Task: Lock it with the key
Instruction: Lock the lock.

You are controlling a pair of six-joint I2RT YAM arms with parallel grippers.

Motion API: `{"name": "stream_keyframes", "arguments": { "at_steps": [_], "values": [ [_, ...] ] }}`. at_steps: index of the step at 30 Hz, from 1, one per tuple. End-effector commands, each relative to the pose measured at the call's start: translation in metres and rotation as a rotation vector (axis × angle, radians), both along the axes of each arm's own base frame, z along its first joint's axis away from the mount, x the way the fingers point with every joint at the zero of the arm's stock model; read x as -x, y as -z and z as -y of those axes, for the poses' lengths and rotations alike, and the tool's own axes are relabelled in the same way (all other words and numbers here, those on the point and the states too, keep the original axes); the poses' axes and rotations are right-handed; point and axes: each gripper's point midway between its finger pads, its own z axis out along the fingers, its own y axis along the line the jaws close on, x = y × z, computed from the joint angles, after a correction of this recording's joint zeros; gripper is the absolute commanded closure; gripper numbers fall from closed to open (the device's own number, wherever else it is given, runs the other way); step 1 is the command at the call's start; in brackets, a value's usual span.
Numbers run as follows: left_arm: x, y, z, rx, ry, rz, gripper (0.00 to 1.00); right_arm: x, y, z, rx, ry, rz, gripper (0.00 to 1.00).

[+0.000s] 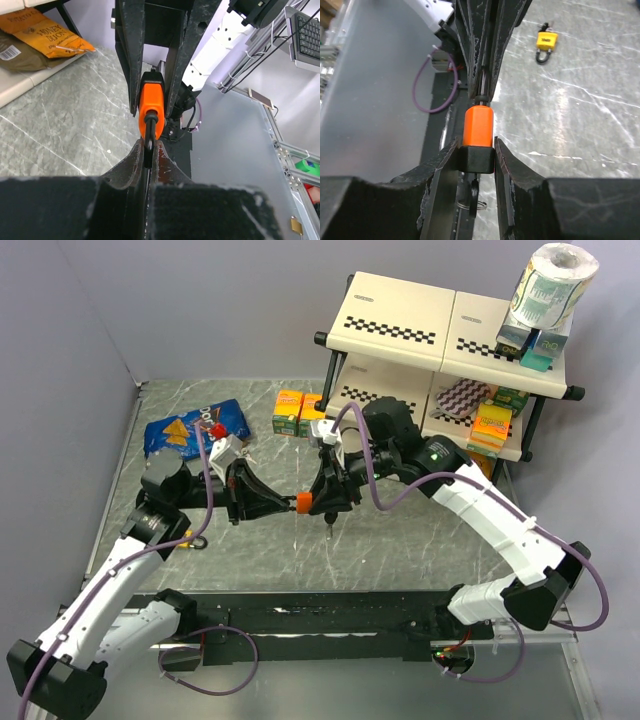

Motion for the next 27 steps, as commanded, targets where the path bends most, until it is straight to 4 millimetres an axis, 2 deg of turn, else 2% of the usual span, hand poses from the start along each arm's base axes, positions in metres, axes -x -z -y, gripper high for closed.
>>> {"name": "stream_keyframes", "arguments": {
  "at_steps": [1, 7, 15, 20, 25, 27],
  "values": [
    [-0.001, -0.015, 0.009, 0.034, -0.022, 0.078, 0.99, 0.011, -0.043, -0.018, -0.137, -0.113, 0.02, 1.0],
    [0.004, -0.018, 0.022, 0.047, 0.007, 0.064, 0.99, 0.016, -0.051, -0.026, -0.171, -0.138, 0.034, 1.0],
    [0.016, -0.006, 0.043, 0.063, 0.057, 0.004, 0.99, 0.014, -0.06, -0.036, -0.201, -0.141, 0.041, 1.0],
    [0.013, 0.001, 0.045, 0.048, 0.051, -0.028, 0.99, 0.013, -0.06, -0.04, -0.202, -0.146, 0.035, 1.0],
    [0.009, 0.0, 0.034, 0.023, 0.017, -0.017, 0.99, 0.01, -0.046, -0.029, -0.158, -0.12, 0.034, 1.0],
    [0.002, -0.004, 0.025, 0.009, -0.005, 0.01, 0.99, 0.001, -0.04, -0.019, -0.133, -0.074, 0.018, 0.74]
  ]
}}
